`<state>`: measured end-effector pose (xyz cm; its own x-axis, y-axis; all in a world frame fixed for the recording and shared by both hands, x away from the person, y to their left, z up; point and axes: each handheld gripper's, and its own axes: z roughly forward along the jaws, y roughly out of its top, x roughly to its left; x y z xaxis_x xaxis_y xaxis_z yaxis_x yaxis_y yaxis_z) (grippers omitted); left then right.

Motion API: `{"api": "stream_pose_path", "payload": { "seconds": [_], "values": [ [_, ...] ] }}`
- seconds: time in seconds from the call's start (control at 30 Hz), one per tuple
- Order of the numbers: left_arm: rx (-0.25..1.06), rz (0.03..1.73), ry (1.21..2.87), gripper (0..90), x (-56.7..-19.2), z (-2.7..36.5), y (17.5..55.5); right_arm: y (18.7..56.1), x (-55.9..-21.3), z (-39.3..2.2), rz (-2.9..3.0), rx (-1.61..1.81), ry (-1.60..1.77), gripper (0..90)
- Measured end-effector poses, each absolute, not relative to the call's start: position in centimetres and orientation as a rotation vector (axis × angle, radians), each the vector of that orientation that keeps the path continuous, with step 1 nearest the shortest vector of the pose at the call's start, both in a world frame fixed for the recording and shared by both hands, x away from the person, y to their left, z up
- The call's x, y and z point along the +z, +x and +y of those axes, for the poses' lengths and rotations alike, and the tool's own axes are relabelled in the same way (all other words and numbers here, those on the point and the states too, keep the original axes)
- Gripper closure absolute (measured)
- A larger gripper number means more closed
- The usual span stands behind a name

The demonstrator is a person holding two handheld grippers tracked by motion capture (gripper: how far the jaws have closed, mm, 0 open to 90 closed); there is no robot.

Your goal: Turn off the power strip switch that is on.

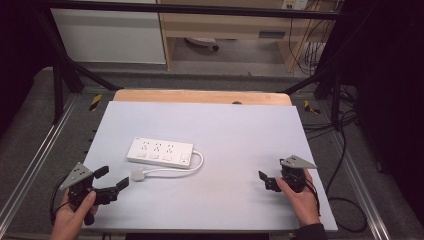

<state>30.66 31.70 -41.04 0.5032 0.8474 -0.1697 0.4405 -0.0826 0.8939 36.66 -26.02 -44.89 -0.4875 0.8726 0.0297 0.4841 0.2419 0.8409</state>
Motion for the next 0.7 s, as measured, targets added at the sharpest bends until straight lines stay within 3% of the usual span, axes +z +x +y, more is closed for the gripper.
{"api": "stream_pose_path", "payload": {
  "seconds": [0.7],
  "values": [
    [0.467, 1.078, 1.687, 6.2, -40.21, 31.36, 30.64, 36.47, -44.46, -26.26, 2.033, 1.179, 1.25, 4.3]
  ]
}}
